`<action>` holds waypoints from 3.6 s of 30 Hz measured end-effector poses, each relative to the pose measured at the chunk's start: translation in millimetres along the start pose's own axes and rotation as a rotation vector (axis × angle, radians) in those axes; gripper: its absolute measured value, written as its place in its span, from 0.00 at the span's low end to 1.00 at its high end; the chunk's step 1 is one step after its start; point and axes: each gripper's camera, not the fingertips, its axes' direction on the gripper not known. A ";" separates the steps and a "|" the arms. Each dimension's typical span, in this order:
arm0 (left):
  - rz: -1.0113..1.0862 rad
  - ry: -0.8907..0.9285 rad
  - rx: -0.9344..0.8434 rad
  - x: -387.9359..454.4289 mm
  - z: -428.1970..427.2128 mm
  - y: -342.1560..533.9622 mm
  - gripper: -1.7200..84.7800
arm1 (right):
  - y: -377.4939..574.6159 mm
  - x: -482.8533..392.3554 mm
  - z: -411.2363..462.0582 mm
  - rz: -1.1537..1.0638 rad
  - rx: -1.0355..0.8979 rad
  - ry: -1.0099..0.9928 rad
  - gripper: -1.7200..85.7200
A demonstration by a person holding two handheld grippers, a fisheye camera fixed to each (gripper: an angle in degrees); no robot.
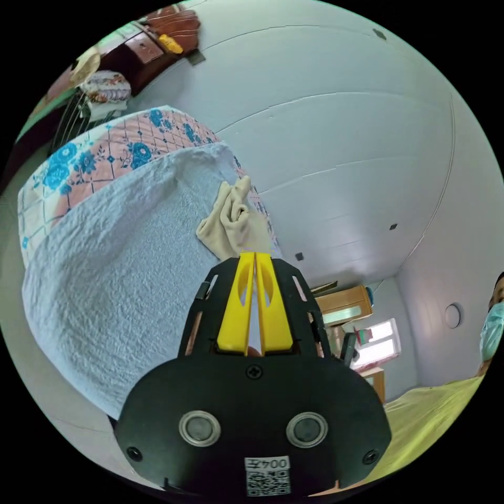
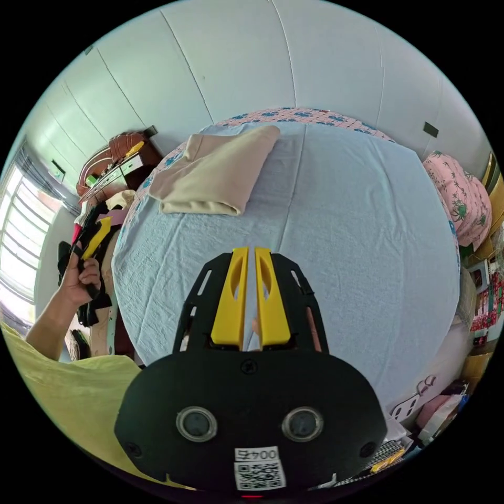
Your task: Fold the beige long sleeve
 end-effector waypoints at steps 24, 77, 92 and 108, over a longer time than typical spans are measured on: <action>1.055 -0.609 -0.304 183.4 188.6 149.6 0.09 | 73.0 -28.9 -24.6 -0.096 0.225 0.095 0.17; 1.088 -0.544 -0.488 134.2 430.7 -4.3 0.02 | -126.5 56.9 171.6 -0.114 -0.236 -0.036 0.11; 1.241 -0.786 -0.576 167.1 535.6 -96.0 0.02 | -173.6 41.6 330.8 -0.270 -0.547 0.103 0.10; 0.962 -0.519 -0.754 159.5 523.9 -250.9 0.03 | -175.6 63.1 397.9 -0.265 -0.577 0.106 0.10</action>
